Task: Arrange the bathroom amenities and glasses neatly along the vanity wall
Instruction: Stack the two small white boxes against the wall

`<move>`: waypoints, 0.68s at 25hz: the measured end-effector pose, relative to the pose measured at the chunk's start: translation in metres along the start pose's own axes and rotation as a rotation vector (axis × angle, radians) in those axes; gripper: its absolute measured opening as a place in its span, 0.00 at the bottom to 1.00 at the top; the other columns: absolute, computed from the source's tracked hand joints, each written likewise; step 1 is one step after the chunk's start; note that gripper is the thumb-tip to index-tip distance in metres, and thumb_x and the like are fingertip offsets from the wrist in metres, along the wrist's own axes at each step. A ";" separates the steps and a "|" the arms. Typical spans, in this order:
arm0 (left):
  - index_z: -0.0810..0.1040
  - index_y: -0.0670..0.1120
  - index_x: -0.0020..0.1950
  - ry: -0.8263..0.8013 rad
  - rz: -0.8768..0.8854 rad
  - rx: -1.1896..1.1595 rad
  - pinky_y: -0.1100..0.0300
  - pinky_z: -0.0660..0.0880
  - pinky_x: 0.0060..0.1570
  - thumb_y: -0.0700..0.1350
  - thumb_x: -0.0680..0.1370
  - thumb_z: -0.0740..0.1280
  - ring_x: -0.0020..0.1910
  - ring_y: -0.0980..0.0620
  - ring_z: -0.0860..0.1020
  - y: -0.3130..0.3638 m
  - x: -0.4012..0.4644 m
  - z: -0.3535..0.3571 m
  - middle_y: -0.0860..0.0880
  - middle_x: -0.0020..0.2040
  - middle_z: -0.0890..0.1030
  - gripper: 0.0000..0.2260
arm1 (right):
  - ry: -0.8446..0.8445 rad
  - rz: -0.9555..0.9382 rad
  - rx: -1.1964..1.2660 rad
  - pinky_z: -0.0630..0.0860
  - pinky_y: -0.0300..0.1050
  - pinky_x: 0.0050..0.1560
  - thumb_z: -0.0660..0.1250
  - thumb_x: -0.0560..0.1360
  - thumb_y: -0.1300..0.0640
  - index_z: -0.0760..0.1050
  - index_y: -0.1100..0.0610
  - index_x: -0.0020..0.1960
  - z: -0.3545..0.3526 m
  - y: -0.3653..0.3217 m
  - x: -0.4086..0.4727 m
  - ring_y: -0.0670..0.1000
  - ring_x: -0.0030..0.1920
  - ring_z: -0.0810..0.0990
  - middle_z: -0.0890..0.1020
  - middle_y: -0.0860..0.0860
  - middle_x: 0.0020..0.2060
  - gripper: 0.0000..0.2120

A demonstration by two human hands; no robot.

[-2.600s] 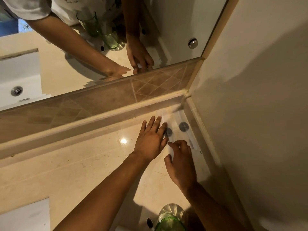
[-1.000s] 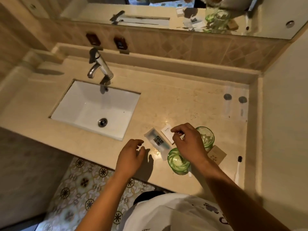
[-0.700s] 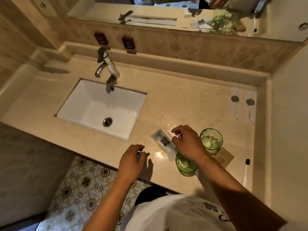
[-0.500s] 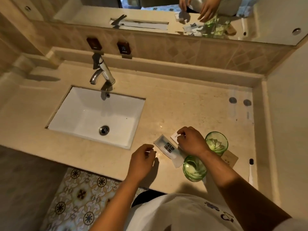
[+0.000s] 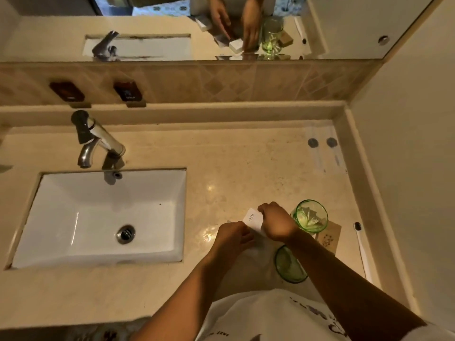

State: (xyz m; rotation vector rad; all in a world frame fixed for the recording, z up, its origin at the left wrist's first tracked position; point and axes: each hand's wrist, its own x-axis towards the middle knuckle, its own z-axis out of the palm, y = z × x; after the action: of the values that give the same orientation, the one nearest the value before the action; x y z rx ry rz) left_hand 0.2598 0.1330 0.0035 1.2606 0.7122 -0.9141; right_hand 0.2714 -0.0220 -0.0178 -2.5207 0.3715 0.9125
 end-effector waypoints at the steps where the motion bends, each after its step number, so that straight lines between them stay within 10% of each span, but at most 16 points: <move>1: 0.78 0.37 0.43 0.002 0.000 0.000 0.45 0.79 0.59 0.34 0.79 0.60 0.47 0.41 0.81 0.000 0.000 -0.001 0.39 0.42 0.82 0.08 | -0.015 -0.005 0.023 0.69 0.45 0.64 0.63 0.76 0.62 0.71 0.58 0.71 0.000 0.000 -0.001 0.60 0.65 0.74 0.74 0.59 0.64 0.23; 8: 0.83 0.46 0.49 0.176 0.126 0.259 0.52 0.81 0.45 0.41 0.78 0.62 0.43 0.46 0.84 0.016 0.035 0.005 0.43 0.47 0.86 0.10 | 0.046 0.030 0.235 0.77 0.43 0.44 0.59 0.78 0.65 0.78 0.61 0.59 -0.015 -0.011 0.023 0.56 0.54 0.81 0.83 0.57 0.56 0.13; 13: 0.80 0.52 0.56 0.157 0.242 0.318 0.53 0.82 0.47 0.42 0.76 0.64 0.52 0.45 0.83 0.064 0.060 0.018 0.46 0.54 0.84 0.11 | 0.100 0.069 0.502 0.80 0.45 0.50 0.61 0.77 0.65 0.78 0.58 0.62 -0.049 -0.020 0.059 0.56 0.55 0.82 0.83 0.56 0.59 0.15; 17: 0.76 0.47 0.69 0.148 0.400 0.542 0.62 0.80 0.45 0.38 0.71 0.68 0.57 0.48 0.82 0.109 0.089 0.047 0.50 0.62 0.82 0.25 | 0.172 0.062 0.531 0.71 0.26 0.38 0.62 0.80 0.62 0.76 0.58 0.67 -0.090 -0.014 0.096 0.56 0.60 0.80 0.81 0.56 0.64 0.16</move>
State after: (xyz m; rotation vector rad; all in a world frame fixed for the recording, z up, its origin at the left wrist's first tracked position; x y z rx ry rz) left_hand 0.3958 0.0775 -0.0124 1.8860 0.3041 -0.7035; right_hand 0.3972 -0.0631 -0.0151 -2.1038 0.6531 0.5261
